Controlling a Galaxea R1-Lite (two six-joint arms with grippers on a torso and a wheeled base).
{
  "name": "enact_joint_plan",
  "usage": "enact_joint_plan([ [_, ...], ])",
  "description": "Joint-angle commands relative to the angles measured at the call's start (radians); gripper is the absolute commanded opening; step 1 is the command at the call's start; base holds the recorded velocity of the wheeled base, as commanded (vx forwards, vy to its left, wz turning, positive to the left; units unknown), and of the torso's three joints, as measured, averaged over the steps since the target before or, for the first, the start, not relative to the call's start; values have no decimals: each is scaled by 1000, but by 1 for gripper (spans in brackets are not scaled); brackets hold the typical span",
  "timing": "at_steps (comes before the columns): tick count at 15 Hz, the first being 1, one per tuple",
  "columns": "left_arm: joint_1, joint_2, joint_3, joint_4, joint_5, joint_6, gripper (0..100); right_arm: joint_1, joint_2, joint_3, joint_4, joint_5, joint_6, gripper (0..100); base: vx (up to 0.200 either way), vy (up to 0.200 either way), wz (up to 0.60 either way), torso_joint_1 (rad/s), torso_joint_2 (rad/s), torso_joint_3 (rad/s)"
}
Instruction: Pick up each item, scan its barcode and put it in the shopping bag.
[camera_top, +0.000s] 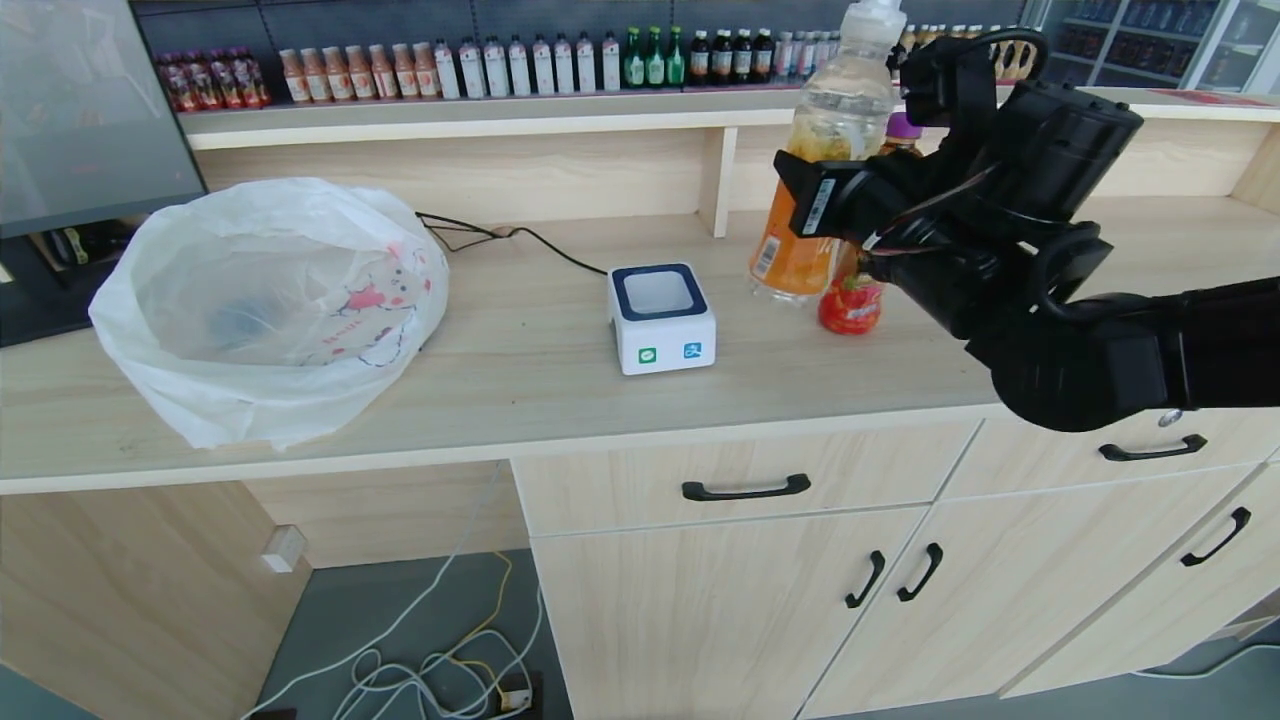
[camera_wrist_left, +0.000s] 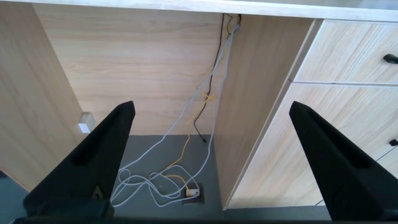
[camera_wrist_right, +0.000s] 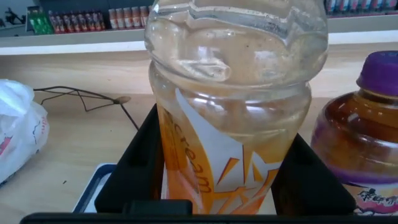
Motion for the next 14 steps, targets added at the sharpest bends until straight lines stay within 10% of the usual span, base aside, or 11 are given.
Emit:
enact_joint_plan([
  [1, 1, 0, 0, 0, 0, 0, 100, 22, -192, 196, -16, 5, 18, 0, 0, 0, 0, 0, 0, 0],
  [7, 1, 0, 0, 0, 2, 4, 100, 42, -509, 622, -16, 0, 59, 0, 0, 0, 0, 0, 0, 0],
  [14, -1, 0, 0, 0, 0, 4, 100, 80, -661, 809, -15, 3, 142, 0, 0, 0, 0, 0, 0, 0],
])
